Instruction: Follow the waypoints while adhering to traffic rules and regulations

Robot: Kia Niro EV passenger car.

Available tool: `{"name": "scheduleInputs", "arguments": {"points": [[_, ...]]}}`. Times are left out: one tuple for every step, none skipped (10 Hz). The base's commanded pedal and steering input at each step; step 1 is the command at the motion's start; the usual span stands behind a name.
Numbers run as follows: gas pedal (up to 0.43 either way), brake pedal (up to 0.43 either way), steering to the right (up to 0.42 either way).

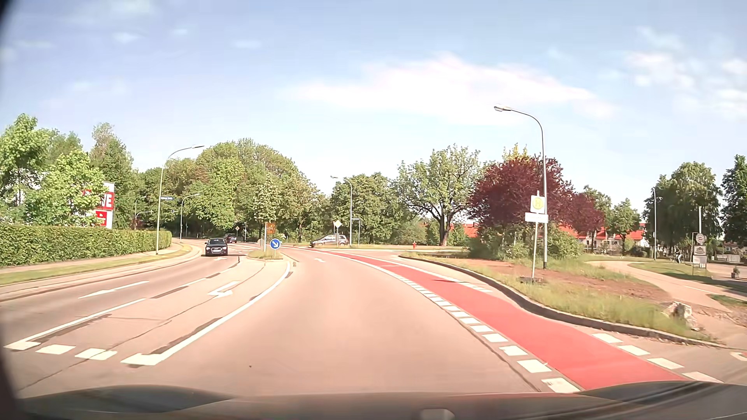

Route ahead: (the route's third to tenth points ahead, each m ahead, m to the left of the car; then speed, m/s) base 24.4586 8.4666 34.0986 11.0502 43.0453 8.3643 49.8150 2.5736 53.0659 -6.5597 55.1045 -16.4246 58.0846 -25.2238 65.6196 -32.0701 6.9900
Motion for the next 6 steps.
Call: {"name": "scheduleInputs", "arguments": {"points": [[0.0, 0.061, -0.028], [0.0, 0.0, -0.029], [0.0, 0.0, -0.029], [0.0, 0.0, -0.024], [0.0, 0.0, -0.017], [0.0, 0.0, -0.012]]}}
